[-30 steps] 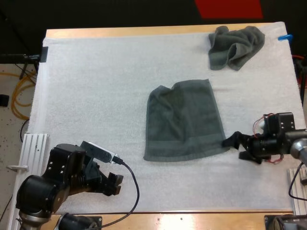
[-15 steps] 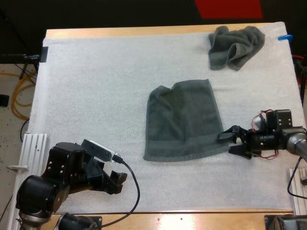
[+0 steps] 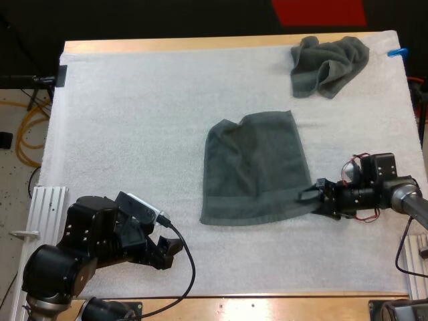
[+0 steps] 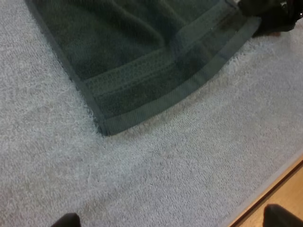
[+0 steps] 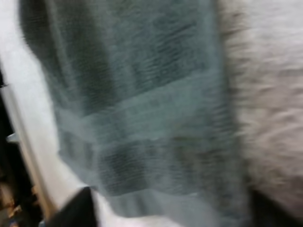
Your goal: Pick towel from pile fold and stack
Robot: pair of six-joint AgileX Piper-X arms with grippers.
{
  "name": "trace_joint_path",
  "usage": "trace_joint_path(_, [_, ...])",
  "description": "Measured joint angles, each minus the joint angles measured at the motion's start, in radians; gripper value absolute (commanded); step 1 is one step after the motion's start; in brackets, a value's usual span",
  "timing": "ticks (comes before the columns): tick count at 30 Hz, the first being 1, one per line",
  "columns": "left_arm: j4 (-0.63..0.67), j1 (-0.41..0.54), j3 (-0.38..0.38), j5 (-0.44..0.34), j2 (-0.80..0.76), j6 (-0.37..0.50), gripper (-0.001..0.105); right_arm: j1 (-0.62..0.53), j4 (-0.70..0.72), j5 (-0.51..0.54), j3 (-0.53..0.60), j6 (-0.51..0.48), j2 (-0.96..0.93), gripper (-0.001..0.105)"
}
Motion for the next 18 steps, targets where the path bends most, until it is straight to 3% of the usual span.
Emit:
trace_joint_path(4, [-0.024,0.0,0.0,0.0,0.0,0.0,0.072,0.007,0.001,0.054,0.002,0.003,0.002,0.0])
trace_joint_path(12, [-0.202,0.0,0.0,-0.008,0.019,-0.099,0.072,0.012,0.006,0.123,0.004,-0.011,-0.011,0.0])
trace_joint_path(18, [-0.271,0.0,0.0,0.002,0.163,-0.122,0.072,0.012,0.008,0.132,0.006,-0.016,-0.015,0.0])
